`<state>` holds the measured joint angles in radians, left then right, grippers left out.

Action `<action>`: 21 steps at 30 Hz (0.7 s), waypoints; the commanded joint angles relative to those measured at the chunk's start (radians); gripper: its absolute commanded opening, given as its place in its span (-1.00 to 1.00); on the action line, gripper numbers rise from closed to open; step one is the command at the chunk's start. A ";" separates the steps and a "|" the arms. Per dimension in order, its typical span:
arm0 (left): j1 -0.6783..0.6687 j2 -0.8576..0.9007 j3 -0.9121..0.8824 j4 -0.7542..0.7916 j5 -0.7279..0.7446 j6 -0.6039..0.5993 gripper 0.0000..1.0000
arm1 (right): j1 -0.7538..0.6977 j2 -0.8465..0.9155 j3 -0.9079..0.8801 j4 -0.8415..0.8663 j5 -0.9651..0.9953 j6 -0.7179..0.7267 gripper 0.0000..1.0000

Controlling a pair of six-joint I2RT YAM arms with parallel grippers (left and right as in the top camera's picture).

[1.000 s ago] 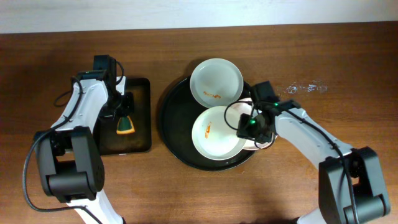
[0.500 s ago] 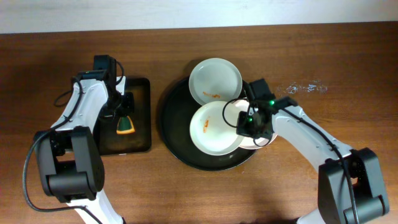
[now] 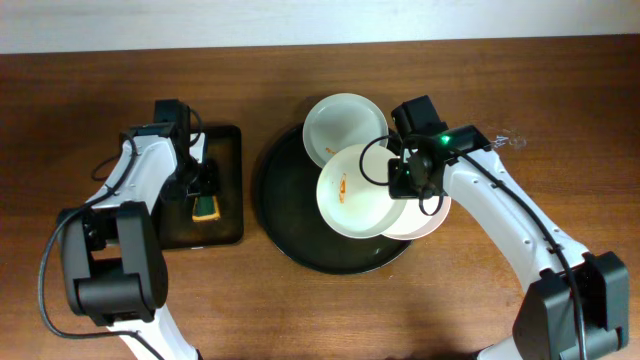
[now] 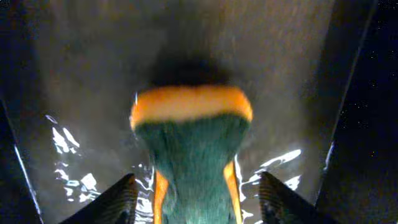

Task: Clean dirty plates on tray and stack at the side
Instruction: 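Lift the sponge with the left gripper while right holds the plate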

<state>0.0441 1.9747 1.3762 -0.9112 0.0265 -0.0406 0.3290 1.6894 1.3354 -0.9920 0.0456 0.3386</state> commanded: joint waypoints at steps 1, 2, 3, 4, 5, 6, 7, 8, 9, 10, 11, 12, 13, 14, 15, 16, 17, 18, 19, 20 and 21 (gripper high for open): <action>-0.002 -0.004 -0.017 -0.047 0.039 -0.015 0.25 | 0.008 -0.023 0.016 0.000 0.015 -0.010 -0.92; -0.002 -0.004 -0.032 -0.042 0.049 -0.032 0.23 | 0.008 -0.023 0.016 0.001 0.015 -0.010 -0.92; -0.002 -0.004 -0.078 -0.011 0.048 -0.037 0.18 | 0.008 -0.023 0.016 0.000 0.015 -0.010 -0.92; -0.002 -0.004 -0.112 0.026 0.048 -0.037 0.12 | 0.008 -0.023 0.016 0.000 0.015 -0.010 -0.92; -0.002 -0.004 -0.140 0.060 0.048 -0.037 -0.13 | 0.008 -0.023 0.016 0.000 0.015 -0.010 -0.92; -0.002 -0.004 -0.155 0.091 0.048 -0.037 -0.64 | 0.008 -0.023 0.016 0.001 0.015 -0.010 -0.92; -0.002 -0.004 -0.153 0.101 0.048 -0.037 -0.96 | 0.008 -0.023 0.016 0.001 0.015 -0.010 -0.92; -0.002 -0.006 -0.144 0.102 0.048 -0.037 -0.99 | 0.008 -0.023 0.016 0.001 0.015 -0.010 -0.92; -0.002 -0.006 -0.122 0.083 0.048 -0.037 -0.99 | 0.008 -0.023 0.016 0.001 0.016 -0.010 -0.92; -0.002 -0.006 -0.085 0.044 0.048 -0.037 -0.99 | 0.008 -0.023 0.016 0.001 0.015 -0.010 -0.92; -0.002 -0.006 -0.047 0.002 0.044 -0.036 -0.99 | 0.008 -0.023 0.016 0.001 0.015 -0.010 -0.92; -0.002 -0.006 -0.028 -0.018 0.045 -0.036 -0.99 | 0.008 -0.023 0.016 0.001 0.015 -0.010 -0.93; -0.002 -0.006 -0.011 -0.038 0.044 -0.036 -0.69 | 0.008 -0.023 0.016 0.001 0.015 -0.010 -0.92; -0.002 -0.006 -0.005 -0.042 0.044 -0.033 0.06 | 0.008 -0.023 0.016 0.001 0.015 -0.010 -0.92; -0.002 -0.006 -0.005 -0.040 0.044 -0.033 0.36 | 0.008 -0.023 0.016 0.001 0.015 -0.010 -0.92; -0.002 -0.006 -0.005 -0.035 0.045 -0.034 0.40 | 0.008 -0.023 0.016 0.001 0.015 -0.010 -0.92; -0.002 -0.006 -0.006 -0.026 0.040 -0.034 0.41 | 0.008 -0.023 0.016 0.000 0.015 -0.010 -0.92; -0.002 -0.006 -0.006 -0.014 0.027 -0.034 0.41 | 0.008 -0.023 0.016 -0.001 0.014 -0.010 -0.92; -0.002 -0.006 -0.014 0.017 0.018 -0.034 0.41 | 0.008 -0.023 0.016 -0.001 0.011 -0.010 -0.92; -0.002 -0.006 -0.024 0.037 0.018 -0.034 0.41 | 0.008 -0.023 0.016 -0.002 0.011 -0.010 -0.92; -0.002 -0.006 -0.034 0.056 0.018 -0.034 0.41 | 0.008 -0.023 0.016 -0.003 0.011 -0.010 -0.92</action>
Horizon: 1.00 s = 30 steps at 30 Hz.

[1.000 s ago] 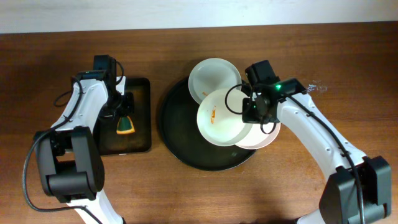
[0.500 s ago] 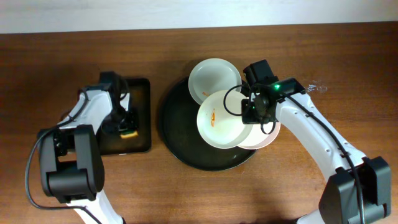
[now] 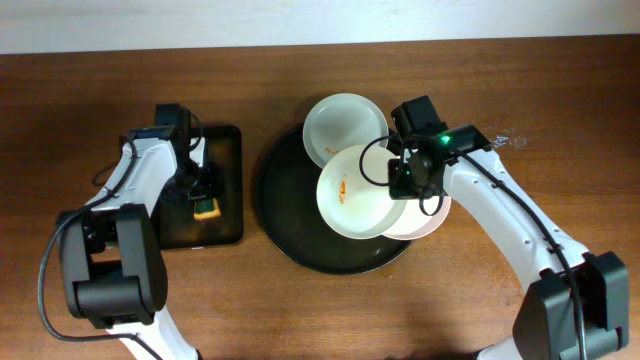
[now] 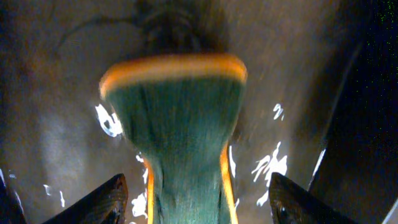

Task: Clean dirty plates on tray and stack at the side
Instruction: 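Lift the sponge with the left gripper while right holds the plate, then move the sponge with the left gripper onto the held plate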

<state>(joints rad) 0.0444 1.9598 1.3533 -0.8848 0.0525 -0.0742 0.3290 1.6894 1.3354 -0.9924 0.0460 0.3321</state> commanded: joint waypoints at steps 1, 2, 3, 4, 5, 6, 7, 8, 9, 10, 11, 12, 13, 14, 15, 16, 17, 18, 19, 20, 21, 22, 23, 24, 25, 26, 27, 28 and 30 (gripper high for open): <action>-0.003 0.009 -0.044 0.085 -0.008 0.000 0.39 | 0.008 -0.023 0.016 -0.003 0.011 -0.003 -0.92; -0.003 0.009 -0.059 0.110 -0.007 0.000 0.35 | 0.008 -0.023 0.016 -0.003 0.011 -0.003 -0.92; -0.003 0.010 -0.081 0.144 -0.007 0.000 0.22 | 0.008 -0.023 0.016 -0.003 0.011 -0.003 -0.92; -0.003 0.010 -0.091 0.155 -0.007 0.000 0.10 | 0.008 -0.023 0.016 -0.003 0.011 -0.003 -0.93; -0.003 0.010 -0.094 0.153 -0.007 0.000 -0.25 | 0.008 -0.023 0.016 -0.003 0.011 -0.003 -0.92; -0.003 0.009 -0.094 0.150 -0.007 0.000 -0.39 | 0.008 -0.023 0.016 -0.003 0.011 -0.003 -0.92; -0.002 0.009 -0.091 0.144 -0.008 0.000 -0.82 | 0.008 -0.023 0.016 0.001 0.011 -0.003 -0.92; -0.002 0.009 -0.072 0.120 -0.008 0.000 -0.99 | 0.007 -0.023 0.020 0.011 0.012 -0.003 -0.92; -0.002 0.007 -0.043 0.083 -0.008 0.000 -0.99 | 0.007 -0.023 0.034 0.012 0.011 -0.014 -0.92; 0.000 -0.002 0.018 0.016 -0.008 0.000 -0.99 | 0.007 -0.023 0.061 0.005 0.011 -0.026 -0.92; 0.002 -0.016 0.074 -0.042 -0.007 0.000 -1.00 | 0.008 -0.023 0.093 -0.016 0.011 -0.029 -0.92; 0.005 -0.031 0.119 -0.086 -0.008 0.000 -1.00 | 0.008 -0.023 0.120 -0.039 0.011 -0.029 -0.93; 0.006 -0.046 0.155 -0.121 -0.007 0.000 -1.00 | 0.008 -0.023 0.146 -0.066 0.011 -0.029 -0.92; 0.006 -0.075 0.208 -0.176 -0.006 0.000 -1.00 | 0.008 -0.023 0.164 -0.093 0.011 -0.035 -0.92; 0.006 -0.086 0.220 -0.194 -0.006 0.000 -1.00 | 0.008 -0.023 0.164 -0.101 0.012 -0.049 -0.92; 0.006 -0.096 0.222 -0.205 -0.006 0.000 -0.99 | 0.008 -0.023 0.164 -0.116 0.012 -0.064 -0.93; 0.006 -0.097 0.222 -0.216 -0.007 0.001 -0.99 | 0.008 -0.023 0.164 -0.123 0.012 -0.063 -0.92; 0.006 -0.096 0.220 -0.217 -0.006 0.001 -1.00 | 0.008 -0.023 0.164 -0.123 0.012 -0.064 -0.92; 0.006 -0.096 0.220 -0.217 0.002 0.001 -0.99 | 0.008 -0.023 0.164 -0.124 0.012 -0.064 -0.92; 0.006 -0.096 0.220 -0.217 0.016 0.001 -0.99 | 0.008 -0.023 0.164 -0.127 0.011 -0.064 -0.92; 0.006 -0.096 0.220 -0.228 0.061 0.008 -1.00 | 0.008 -0.023 0.164 -0.135 0.012 -0.064 -0.92; 0.006 -0.095 0.208 -0.194 0.030 0.022 -0.99 | 0.008 -0.023 0.164 -0.139 0.011 -0.064 -0.92; 0.007 -0.093 0.188 -0.153 -0.010 0.016 -1.00 | 0.008 -0.023 0.164 -0.138 0.011 -0.063 -0.92; 0.012 -0.093 0.179 -0.195 0.090 -0.020 -0.99 | 0.008 -0.023 0.164 -0.139 0.011 -0.063 -0.92; 0.014 -0.104 0.177 -0.241 0.176 0.058 -0.99 | 0.008 -0.023 0.164 -0.145 0.012 -0.063 -0.92; 0.015 -0.100 0.165 -0.182 -0.055 -0.011 -0.99 | 0.008 -0.023 0.164 -0.143 0.011 -0.063 -0.92; 0.018 -0.106 0.169 -0.216 0.016 -0.021 -1.00 | 0.008 -0.023 0.164 -0.148 0.011 -0.063 -0.92; 0.018 -0.113 0.167 -0.224 0.040 0.021 -1.00 | 0.008 -0.023 0.164 -0.153 0.011 -0.063 -0.93; 0.022 -0.115 0.166 -0.220 0.128 0.042 -1.00 | 0.011 -0.021 0.163 -0.153 0.011 -0.063 -0.92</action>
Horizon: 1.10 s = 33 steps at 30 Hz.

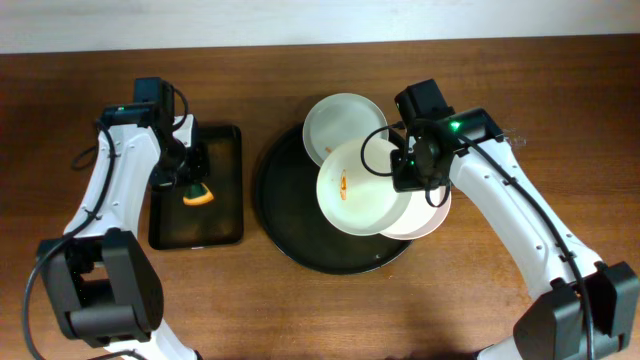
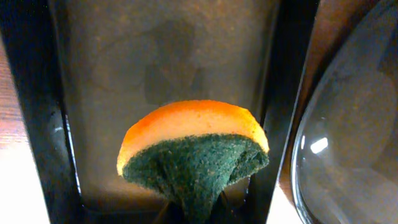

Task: Clean dirty plates on tray and stack at the side
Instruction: 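Move the sponge with the left gripper onto the held plate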

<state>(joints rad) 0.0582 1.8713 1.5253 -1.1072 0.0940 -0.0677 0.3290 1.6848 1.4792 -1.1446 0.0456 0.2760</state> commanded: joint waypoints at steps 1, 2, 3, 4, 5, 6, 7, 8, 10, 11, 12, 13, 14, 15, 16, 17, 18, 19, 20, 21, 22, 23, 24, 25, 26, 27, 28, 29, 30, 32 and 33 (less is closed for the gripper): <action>0.008 -0.027 -0.006 0.020 0.094 0.055 -1.00 | 0.014 -0.016 0.019 -0.001 0.011 -0.006 -0.92; 0.017 -0.024 -0.006 0.038 0.159 0.054 -1.00 | 0.023 -0.016 0.019 -0.001 0.003 -0.007 -0.92; 0.032 -0.024 -0.006 0.037 0.311 0.117 -1.00 | 0.029 -0.016 0.019 -0.002 -0.008 -0.007 -0.92; 0.044 -0.024 -0.006 0.040 0.381 0.192 -1.00 | 0.034 -0.016 0.019 -0.003 -0.010 -0.007 -0.92; 0.062 -0.022 -0.006 0.040 0.445 0.199 -1.00 | 0.042 -0.016 0.019 -0.004 -0.014 -0.007 -0.92; 0.072 -0.022 -0.006 0.032 0.544 0.251 -1.00 | 0.052 -0.016 0.018 -0.005 -0.020 -0.007 -0.92; 0.090 -0.022 -0.006 0.013 0.662 0.316 -1.00 | 0.064 -0.016 0.017 -0.008 -0.027 -0.006 -0.92; 0.102 -0.022 -0.006 0.014 0.622 0.296 -1.00 | 0.076 -0.015 0.013 -0.008 -0.034 -0.004 -0.92; 0.109 -0.023 -0.006 -0.021 0.631 0.240 -1.00 | 0.090 -0.011 0.009 -0.010 -0.034 0.020 -0.92; 0.109 -0.023 -0.006 -0.021 0.595 0.255 -1.00 | 0.095 -0.010 0.009 -0.008 -0.034 0.021 -0.92; 0.109 -0.020 -0.006 0.009 0.464 0.221 -1.00 | 0.096 -0.009 0.009 -0.006 -0.034 0.041 -0.92; 0.109 -0.018 -0.006 0.008 0.488 0.204 -1.00 | 0.096 -0.009 0.009 -0.008 -0.034 0.055 -0.92; 0.109 -0.019 -0.006 0.002 0.506 0.203 -1.00 | 0.096 -0.009 0.009 -0.009 -0.034 0.054 -0.92; 0.109 -0.019 -0.006 0.006 0.507 0.204 -1.00 | 0.096 -0.009 0.009 -0.010 -0.037 0.055 -0.92; 0.108 -0.019 -0.006 0.031 0.470 0.203 -1.00 | 0.096 -0.009 0.009 -0.010 -0.050 0.071 -0.92; 0.106 -0.019 -0.006 0.053 0.446 0.190 -1.00 | 0.096 -0.009 0.009 -0.010 -0.071 0.083 -0.92; 0.103 -0.019 -0.006 0.066 0.468 0.179 -1.00 | 0.096 -0.009 0.008 -0.008 -0.105 0.084 -0.92; 0.096 -0.019 -0.006 0.071 0.520 0.176 -1.00 | 0.096 -0.008 0.000 -0.008 -0.112 0.106 -0.92; 0.074 -0.019 -0.006 0.086 0.550 0.176 -0.99 | 0.096 -0.006 -0.005 -0.005 -0.109 0.124 -0.92; 0.055 -0.021 -0.006 0.101 0.550 0.172 -0.99 | 0.096 -0.002 -0.010 -0.001 -0.100 0.140 -0.92; 0.024 -0.021 -0.006 0.121 0.550 0.159 -0.99 | 0.096 0.006 -0.016 0.005 -0.090 0.155 -0.92; -0.013 -0.021 -0.006 0.139 0.550 0.145 -0.99 | 0.096 0.011 -0.023 0.011 -0.089 0.161 -0.92; -0.049 -0.021 -0.006 0.154 0.549 0.142 -0.99 | 0.096 0.014 -0.031 0.014 -0.085 0.180 -0.92; -0.085 -0.021 -0.006 0.170 0.545 0.129 -1.00 | 0.096 0.019 -0.045 0.019 -0.069 0.204 -0.92; -0.150 -0.021 -0.006 0.207 0.536 0.100 -0.99 | 0.096 0.022 -0.058 0.019 -0.035 0.235 -0.92; -0.182 -0.021 -0.006 0.226 0.534 0.087 -1.00 | 0.096 0.022 -0.069 0.022 -0.024 0.238 -0.92; -0.236 -0.021 -0.006 0.243 0.534 0.063 -1.00 | 0.096 0.022 -0.076 0.023 -0.010 0.238 -0.92; -0.266 -0.021 -0.006 0.243 0.534 0.051 -1.00 | 0.097 0.022 -0.076 0.023 -0.004 0.238 -0.92; -0.312 -0.020 -0.006 0.238 0.524 0.051 -1.00 | 0.096 0.023 -0.076 0.023 -0.003 0.238 -0.92; -0.373 -0.020 -0.006 0.231 0.456 0.030 -1.00 | 0.097 0.024 -0.078 0.026 -0.003 0.244 -0.92; -0.404 -0.020 -0.006 0.228 0.397 0.008 -1.00 | 0.097 0.024 -0.082 0.026 -0.004 0.262 -0.92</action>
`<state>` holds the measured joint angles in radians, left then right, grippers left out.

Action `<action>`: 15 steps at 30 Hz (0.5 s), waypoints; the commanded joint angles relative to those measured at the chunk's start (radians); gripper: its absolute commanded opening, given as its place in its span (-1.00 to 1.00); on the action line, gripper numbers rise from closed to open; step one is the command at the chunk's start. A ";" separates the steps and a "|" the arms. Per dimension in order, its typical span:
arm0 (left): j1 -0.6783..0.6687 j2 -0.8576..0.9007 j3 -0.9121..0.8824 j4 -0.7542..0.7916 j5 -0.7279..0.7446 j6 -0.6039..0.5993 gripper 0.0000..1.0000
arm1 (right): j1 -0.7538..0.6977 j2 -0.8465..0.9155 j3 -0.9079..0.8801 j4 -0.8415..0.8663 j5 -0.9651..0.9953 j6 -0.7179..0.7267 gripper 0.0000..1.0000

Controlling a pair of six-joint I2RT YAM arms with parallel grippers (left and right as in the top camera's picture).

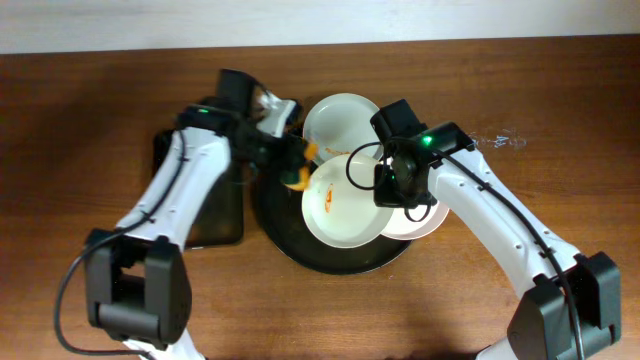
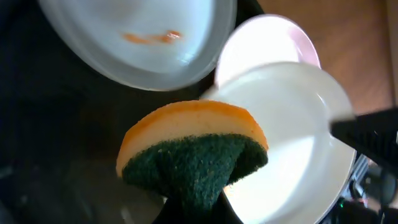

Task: Clean dirty plates on tray and stack at the side
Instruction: 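Move the sponge with the left gripper onto the held plate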

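Note:
My left gripper [image 1: 292, 172] is shut on an orange sponge [image 2: 193, 155] with a green scouring face. It hangs over the left part of the round black tray [image 1: 275, 215], right beside the rim of the middle white plate [image 1: 345, 205]. That plate carries a small orange smear, and my right gripper [image 1: 400, 185] is shut on its right edge. A second white plate [image 1: 345, 125] with an orange smear [image 2: 152, 37] lies at the tray's far side. A pinkish plate [image 1: 425, 225] lies partly under the held one.
A black rectangular tray [image 1: 215, 215] sits to the left of the round one, partly covered by my left arm. Bare wooden table [image 1: 560, 120] surrounds both trays. A small clear object [image 1: 505, 140] lies to the right of the plates.
My left gripper has carried the sponge from above the rectangular tray to the round tray, beside the middle plate. The right gripper and its plate sit slightly further left and nearer.
My left gripper was shut on the sponge low in the wet rectangular tray, and still there a moment later. Then it held the sponge clear above that tray. Now the sponge is at the round tray. The right gripper stayed on the middle plate's edge throughout.

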<state>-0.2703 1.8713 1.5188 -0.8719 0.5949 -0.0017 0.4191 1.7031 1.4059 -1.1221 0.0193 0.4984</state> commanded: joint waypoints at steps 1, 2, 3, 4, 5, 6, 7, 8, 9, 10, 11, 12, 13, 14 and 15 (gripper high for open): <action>-0.100 -0.020 0.000 -0.008 -0.138 -0.067 -1.00 | 0.007 0.005 -0.012 0.003 0.023 0.042 -0.92; -0.126 -0.020 0.000 -0.007 -0.160 -0.075 -1.00 | 0.007 0.005 -0.017 -0.002 0.022 0.042 -0.92; -0.150 -0.020 0.000 -0.008 -0.176 -0.078 -1.00 | 0.007 0.005 -0.017 -0.011 0.019 0.042 -0.92; -0.168 -0.020 0.000 -0.008 -0.187 -0.080 -1.00 | 0.007 0.005 -0.017 -0.033 0.019 0.042 -0.92; -0.186 -0.020 -0.003 -0.006 -0.219 -0.106 -1.00 | 0.007 0.005 -0.019 -0.053 0.020 0.042 -0.92; -0.192 -0.020 -0.008 0.000 -0.235 -0.119 -1.00 | 0.007 0.005 -0.027 -0.050 0.020 0.042 -0.92; -0.192 -0.020 -0.017 0.012 -0.237 -0.122 -1.00 | 0.007 0.005 -0.034 -0.043 0.019 0.042 -0.92; -0.192 -0.020 -0.037 0.033 -0.238 -0.130 -1.00 | 0.007 0.005 -0.055 -0.023 0.019 0.043 -0.92; -0.192 -0.020 -0.059 0.053 -0.241 -0.146 -1.00 | 0.007 0.005 -0.083 -0.002 0.019 0.058 -0.92; -0.192 -0.018 -0.079 0.072 -0.241 -0.152 -1.00 | 0.007 0.005 -0.103 0.017 0.019 0.060 -0.92; -0.192 -0.018 -0.097 0.092 -0.241 -0.152 -1.00 | 0.007 0.005 -0.110 0.024 0.019 0.060 -0.92; -0.192 -0.018 -0.112 0.111 -0.243 -0.156 -1.00 | 0.007 0.005 -0.112 0.027 0.019 0.060 -0.92; -0.191 -0.018 -0.120 0.121 -0.245 -0.156 -1.00 | 0.007 0.005 -0.112 0.027 0.019 0.060 -0.92; -0.190 -0.018 -0.125 0.125 -0.245 -0.156 -1.00 | 0.007 0.005 -0.114 0.031 0.019 0.060 -0.92; -0.190 -0.018 -0.127 0.125 -0.244 -0.156 -1.00 | 0.007 0.005 -0.124 0.045 0.019 0.060 -0.92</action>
<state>-0.4625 1.8713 1.4117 -0.7574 0.3576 -0.1413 0.4191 1.7065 1.2984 -1.0954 0.0269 0.5468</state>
